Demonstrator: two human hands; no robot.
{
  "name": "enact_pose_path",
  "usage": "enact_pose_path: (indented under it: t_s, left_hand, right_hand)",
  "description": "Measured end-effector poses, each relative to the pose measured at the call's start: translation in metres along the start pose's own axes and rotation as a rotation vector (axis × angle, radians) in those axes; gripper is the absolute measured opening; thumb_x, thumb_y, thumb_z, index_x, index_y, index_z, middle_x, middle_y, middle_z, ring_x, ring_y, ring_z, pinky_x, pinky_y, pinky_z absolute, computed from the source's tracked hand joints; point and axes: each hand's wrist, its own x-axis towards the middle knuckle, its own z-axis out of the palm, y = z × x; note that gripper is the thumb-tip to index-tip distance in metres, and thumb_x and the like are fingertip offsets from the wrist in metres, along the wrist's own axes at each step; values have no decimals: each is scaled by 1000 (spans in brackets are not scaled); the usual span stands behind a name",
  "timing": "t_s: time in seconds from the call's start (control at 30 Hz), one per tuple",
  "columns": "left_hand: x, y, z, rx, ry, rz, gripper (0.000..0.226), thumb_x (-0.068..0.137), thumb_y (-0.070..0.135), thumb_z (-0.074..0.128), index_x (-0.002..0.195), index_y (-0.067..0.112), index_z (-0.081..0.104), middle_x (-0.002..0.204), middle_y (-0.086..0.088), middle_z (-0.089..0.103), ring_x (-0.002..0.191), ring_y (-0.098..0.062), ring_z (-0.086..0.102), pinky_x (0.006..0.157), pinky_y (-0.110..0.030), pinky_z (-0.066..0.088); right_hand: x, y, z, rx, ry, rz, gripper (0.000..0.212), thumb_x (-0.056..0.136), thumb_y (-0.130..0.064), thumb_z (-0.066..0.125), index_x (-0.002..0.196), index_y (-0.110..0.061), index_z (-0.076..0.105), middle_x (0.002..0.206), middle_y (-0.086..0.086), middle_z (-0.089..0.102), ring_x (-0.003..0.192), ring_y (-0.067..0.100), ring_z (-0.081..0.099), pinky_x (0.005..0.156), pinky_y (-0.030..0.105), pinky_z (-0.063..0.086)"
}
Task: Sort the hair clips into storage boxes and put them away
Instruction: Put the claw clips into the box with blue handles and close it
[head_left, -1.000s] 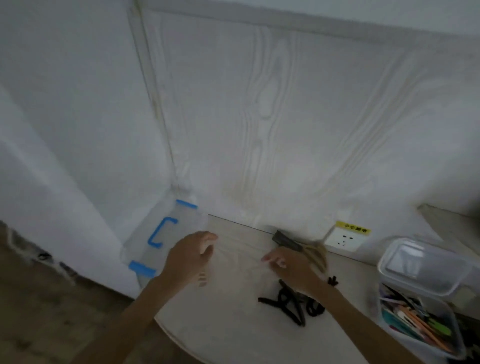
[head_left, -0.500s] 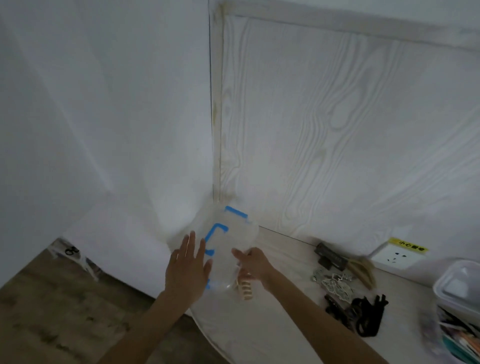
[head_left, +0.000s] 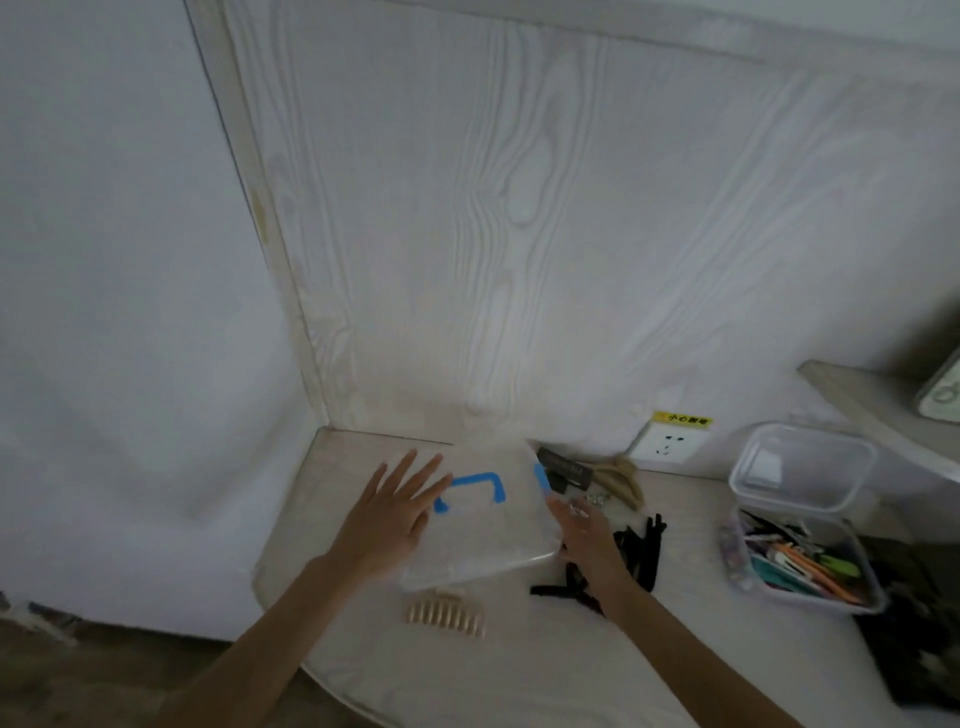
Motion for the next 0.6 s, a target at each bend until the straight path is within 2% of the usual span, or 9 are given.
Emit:
enact_pose_path:
  t_s: [0.07,0.13,0.2,0.23,0.3,0.33,0.43,0.53,0.6]
  left_hand:
    - [7,6,8,-58,64,72,60,75,16,74,129,29,50,138,2,52,124,-25,53,95,-49,45]
    - [7,12,13,-192,179,-6,55,83,19,66,133,30,46,146,2,41,132,-22,44,102,-46,42]
    - [0,20,11,-423,299,-284,48,89,35,57,134,24,45,143,0,44,127,-19,46,100,-36,42]
    - [-4,23,6,-576,317,-485,53,85,43,61,131,20,47,136,-2,51,118,-18,53,93,-33,45]
    - [-7,26,-3,-757,219,-839,59,76,53,67,121,16,55,117,-3,63,102,-20,61,79,-31,46]
    - [-7,27,-5,-762,154,-908,58,75,56,66,116,15,60,109,-4,67,98,-21,63,76,-29,44]
    - [-6,21,-3,-813,167,-949,45,80,55,60,97,14,70,86,-6,71,84,-24,66,70,-29,46]
    - [-5,15,4,-984,181,-944,43,82,52,61,66,14,69,64,-10,68,64,-27,66,71,-43,56]
    - [-5,9,7,-1043,156,-955,49,86,47,59,59,6,66,60,-13,65,57,-25,63,72,-46,57]
  right_hand:
    - [-2,-4,-7,-54,14,-96,41,82,-38,66,114,-14,57,101,7,65,91,22,63,86,39,54]
    - [-8,-7,-9,-104,55,-175,35,84,-29,65,113,-10,60,98,8,67,85,22,64,78,36,55]
    - [-11,-6,-10,-89,78,-192,30,85,-25,65,109,-10,62,93,7,67,81,19,63,70,30,55]
    - [-12,-5,-9,-84,81,-179,28,84,-25,65,108,-11,63,93,6,67,83,18,63,73,30,55]
    - [-13,-1,-9,-56,83,-121,28,84,-26,66,109,-12,64,96,8,68,90,22,65,84,40,55]
    - [-14,1,-9,-22,72,-98,25,85,-25,65,106,-12,65,97,11,68,92,26,65,88,44,54]
    - [-15,11,-12,83,69,2,16,90,-22,59,98,-10,65,85,12,67,85,27,65,86,45,55]
    - [-18,19,-19,131,68,90,12,92,-21,56,96,-12,61,78,6,63,74,16,60,71,27,53]
    - [-17,20,-21,159,79,111,11,91,-20,57,97,-12,61,80,7,64,72,14,60,67,22,50]
